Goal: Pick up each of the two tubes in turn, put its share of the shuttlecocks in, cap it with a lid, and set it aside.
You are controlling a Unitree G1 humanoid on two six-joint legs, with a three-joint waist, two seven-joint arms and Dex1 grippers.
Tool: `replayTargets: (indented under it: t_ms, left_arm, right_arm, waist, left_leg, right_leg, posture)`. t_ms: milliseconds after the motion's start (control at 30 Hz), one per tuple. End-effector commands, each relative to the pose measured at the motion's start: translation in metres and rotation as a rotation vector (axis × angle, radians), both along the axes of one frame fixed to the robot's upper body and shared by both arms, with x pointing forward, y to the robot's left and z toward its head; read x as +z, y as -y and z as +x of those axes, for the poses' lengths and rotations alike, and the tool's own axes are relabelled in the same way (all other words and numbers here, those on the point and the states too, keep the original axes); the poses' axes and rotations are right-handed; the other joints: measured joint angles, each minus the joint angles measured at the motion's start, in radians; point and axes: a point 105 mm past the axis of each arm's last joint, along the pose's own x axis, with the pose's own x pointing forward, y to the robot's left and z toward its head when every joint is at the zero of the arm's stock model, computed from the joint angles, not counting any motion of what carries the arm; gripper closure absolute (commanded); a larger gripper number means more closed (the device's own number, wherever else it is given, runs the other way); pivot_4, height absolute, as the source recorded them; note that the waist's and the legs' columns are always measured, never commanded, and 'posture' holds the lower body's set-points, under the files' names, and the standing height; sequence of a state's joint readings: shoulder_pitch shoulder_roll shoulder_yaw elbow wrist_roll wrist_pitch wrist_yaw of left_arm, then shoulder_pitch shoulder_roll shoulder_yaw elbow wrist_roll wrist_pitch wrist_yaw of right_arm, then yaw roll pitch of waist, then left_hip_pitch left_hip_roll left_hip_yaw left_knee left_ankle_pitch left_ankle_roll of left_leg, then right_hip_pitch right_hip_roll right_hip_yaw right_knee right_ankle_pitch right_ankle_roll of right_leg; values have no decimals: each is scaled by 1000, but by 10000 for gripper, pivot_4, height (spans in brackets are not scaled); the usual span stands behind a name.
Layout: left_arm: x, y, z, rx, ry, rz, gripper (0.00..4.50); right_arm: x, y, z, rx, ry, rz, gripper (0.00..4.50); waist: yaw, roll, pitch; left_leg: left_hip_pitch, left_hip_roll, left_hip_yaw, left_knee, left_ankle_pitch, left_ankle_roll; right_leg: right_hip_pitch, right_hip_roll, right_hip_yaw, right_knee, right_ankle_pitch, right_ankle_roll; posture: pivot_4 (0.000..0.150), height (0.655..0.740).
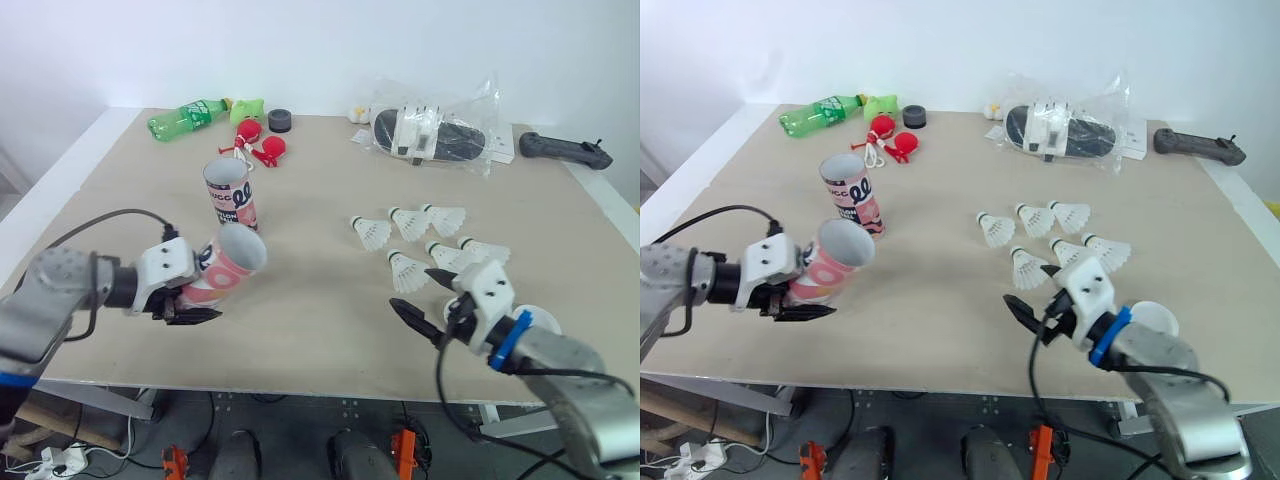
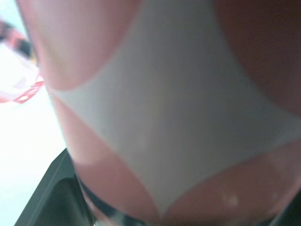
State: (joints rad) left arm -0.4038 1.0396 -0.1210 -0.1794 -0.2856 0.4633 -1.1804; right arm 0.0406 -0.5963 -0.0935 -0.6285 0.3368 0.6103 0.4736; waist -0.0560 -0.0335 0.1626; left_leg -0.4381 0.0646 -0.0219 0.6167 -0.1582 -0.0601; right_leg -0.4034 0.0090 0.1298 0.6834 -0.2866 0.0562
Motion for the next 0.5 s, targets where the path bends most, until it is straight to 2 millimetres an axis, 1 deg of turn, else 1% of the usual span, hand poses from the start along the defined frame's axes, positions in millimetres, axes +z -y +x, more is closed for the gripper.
replayTargets:
  t_ms: [33,100,167,300,433,500]
  left_arm:
    - [4,6,7,-41,-9,50,11281]
    - [2,10,10,-60,-20,60,11281]
    - [-1,12,12,-77,-30,81,11281]
    - [-9,12,15,-101,-49,117,11281]
    - [-10,17,16,-114,-52,102,11281]
    - [-12,18,16,-120,-53,103,11281]
  right_arm:
    - [0,-7,5,-109,57,4,0]
    - [-2,-11,10,-166,73,36,0]
    - [-10,-17,11,-182,60,38,0]
    - [-21,-25,25,-269,46,98,0]
    - [-25,-27,39,-318,47,134,0]
    - [-27,-23,48,-358,54,143,0]
  waist:
    - [-1,0,0]
    - [0,0,0]
    - [0,0,0]
    - [0,0,0]
    - [4,0,0]
    - [5,0,0]
  left_leg:
    - [-1,0,0,0,0,0]
    - [-3,0,0,0,0,0]
    - [-4,0,0,-1,0,0]
    - [-5,0,-1,-1,-1,0]
    - [-5,0,-2,-2,-1,0]
    - [-5,0,-1,-1,-1,0]
  right_leg:
    - [0,0,1,0,0,0]
    - [-2,0,1,0,-1,2]
    - [-2,1,1,0,-1,5]
    - [-3,1,1,0,-1,4]
    - [-2,1,1,0,-1,4]
    - [-2,1,1,0,-1,5]
  posture:
    - [1500,7400]
    - [1500,7400]
    - [1500,7400]
    - [1500,7400]
    - [1500,7400]
    - [1500,7400]
